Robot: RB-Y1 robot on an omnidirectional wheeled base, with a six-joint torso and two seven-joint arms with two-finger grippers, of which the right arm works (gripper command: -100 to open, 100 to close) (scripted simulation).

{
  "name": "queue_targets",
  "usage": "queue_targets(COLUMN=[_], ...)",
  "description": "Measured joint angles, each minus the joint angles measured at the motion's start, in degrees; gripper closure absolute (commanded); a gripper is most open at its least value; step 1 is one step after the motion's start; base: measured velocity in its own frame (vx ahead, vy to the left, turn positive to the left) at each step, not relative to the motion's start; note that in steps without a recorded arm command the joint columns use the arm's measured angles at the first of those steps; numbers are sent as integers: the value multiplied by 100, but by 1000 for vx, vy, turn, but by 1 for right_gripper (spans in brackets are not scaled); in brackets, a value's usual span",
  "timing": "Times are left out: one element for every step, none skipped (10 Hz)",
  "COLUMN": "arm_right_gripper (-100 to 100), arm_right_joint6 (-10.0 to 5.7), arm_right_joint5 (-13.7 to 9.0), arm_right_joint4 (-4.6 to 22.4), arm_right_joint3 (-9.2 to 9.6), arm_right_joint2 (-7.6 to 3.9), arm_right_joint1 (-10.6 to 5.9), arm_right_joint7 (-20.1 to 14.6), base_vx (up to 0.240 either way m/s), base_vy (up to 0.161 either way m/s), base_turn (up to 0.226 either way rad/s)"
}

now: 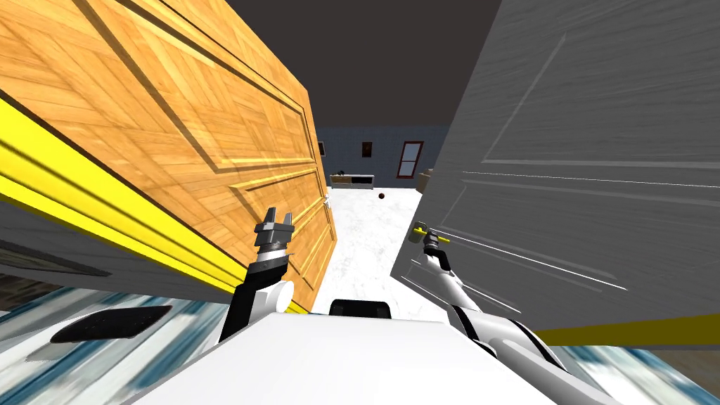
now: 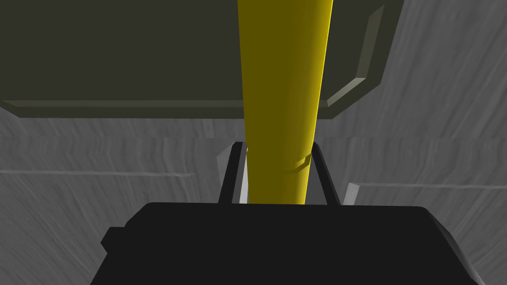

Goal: Push the door open

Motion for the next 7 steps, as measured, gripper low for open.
queue_targets(arm_right_gripper=[100,100,100,100,100,100,100], arm_right_joint6=[-55,-85,-144,-166,-194,-188,-223], arm_right_joint5=[1,-9,-6,-9,-16,-34,-43], arm_right_joint4=[110,153,273,289,362,362,462], arm_right_joint3=[0,-46,-44,-50,-49,-86,-105], arm_right_joint2=[-48,-67,-117,-132,-153,-147,-157], arm_right_joint1=[-52,-52,-72,-74,-80,-49,-83], arm_right_joint7=[-31,-41,-90,-110,-136,-119,-113], base_vx=[144,166,68,98,160,168,194], base_vy=[36,56,22,1,0,-9,-9], base_turn=[-36,-55,-31,-33,-43,-44,-34])
